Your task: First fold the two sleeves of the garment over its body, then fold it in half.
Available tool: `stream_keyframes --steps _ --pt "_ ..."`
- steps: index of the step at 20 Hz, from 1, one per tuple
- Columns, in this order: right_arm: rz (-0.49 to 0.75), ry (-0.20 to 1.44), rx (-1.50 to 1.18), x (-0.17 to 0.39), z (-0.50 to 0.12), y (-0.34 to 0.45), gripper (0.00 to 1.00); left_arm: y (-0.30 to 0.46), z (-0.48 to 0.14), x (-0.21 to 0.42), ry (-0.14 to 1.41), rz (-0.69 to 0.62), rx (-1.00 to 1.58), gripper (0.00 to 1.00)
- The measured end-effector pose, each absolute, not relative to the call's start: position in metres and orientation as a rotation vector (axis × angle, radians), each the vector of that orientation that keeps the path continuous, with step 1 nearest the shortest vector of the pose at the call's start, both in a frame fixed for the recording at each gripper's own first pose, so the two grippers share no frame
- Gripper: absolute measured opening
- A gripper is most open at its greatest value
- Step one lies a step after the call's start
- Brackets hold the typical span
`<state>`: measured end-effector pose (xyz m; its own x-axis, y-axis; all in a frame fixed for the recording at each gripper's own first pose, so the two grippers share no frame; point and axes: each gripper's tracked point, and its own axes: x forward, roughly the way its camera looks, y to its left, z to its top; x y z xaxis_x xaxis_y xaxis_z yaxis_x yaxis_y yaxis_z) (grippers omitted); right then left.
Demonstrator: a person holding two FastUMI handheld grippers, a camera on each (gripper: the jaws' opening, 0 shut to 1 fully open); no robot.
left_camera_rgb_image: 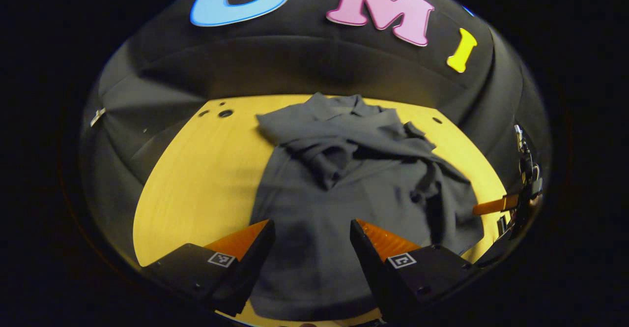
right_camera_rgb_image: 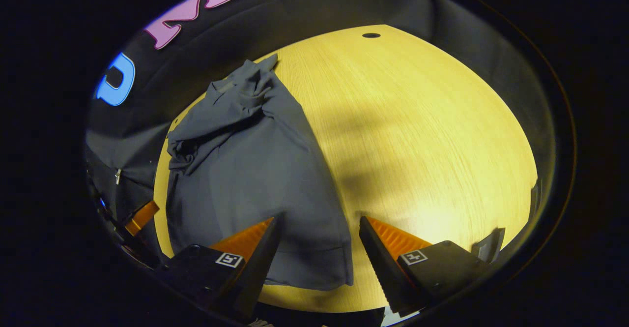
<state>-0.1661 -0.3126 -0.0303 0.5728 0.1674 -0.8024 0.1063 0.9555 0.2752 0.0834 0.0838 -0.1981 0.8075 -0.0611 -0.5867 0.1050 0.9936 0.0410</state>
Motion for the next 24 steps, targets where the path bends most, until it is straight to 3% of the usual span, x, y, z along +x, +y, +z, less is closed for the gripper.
stream_keyframes --steps 5,6,7,18,20,23,24 --pt "0.07 1.011 0.275 -0.181 -0.042 -0.28 1.0 0.117 -0.233 0.036 0.68 -0.001 -0.036 0.96" --pt "0.085 1.017 0.266 -0.182 -0.043 -0.27 0.99 0.122 -0.239 0.031 0.687 0.015 -0.039 0.92" --pt "0.098 1.026 0.255 -0.185 -0.043 -0.262 0.99 0.126 -0.245 0.027 0.695 0.028 -0.037 0.96" --pt "0.112 1.051 -0.054 -0.195 -0.062 -0.23 0.99 0.125 -0.275 0.015 0.752 0.076 0.131 0.98" --pt "0.1 1.041 -0.146 -0.193 -0.065 -0.236 0.95 0.124 -0.276 0.016 0.754 0.08 0.136 0.96" --pt "0.108 1.036 -0.138 -0.191 -0.065 -0.226 0.68 0.118 -0.279 0.016 0.768 0.057 0.135 0.89" --pt "0.104 1.032 -0.123 -0.189 -0.064 -0.226 0.68 0.113 -0.278 0.017 0.769 0.035 0.151 0.83"
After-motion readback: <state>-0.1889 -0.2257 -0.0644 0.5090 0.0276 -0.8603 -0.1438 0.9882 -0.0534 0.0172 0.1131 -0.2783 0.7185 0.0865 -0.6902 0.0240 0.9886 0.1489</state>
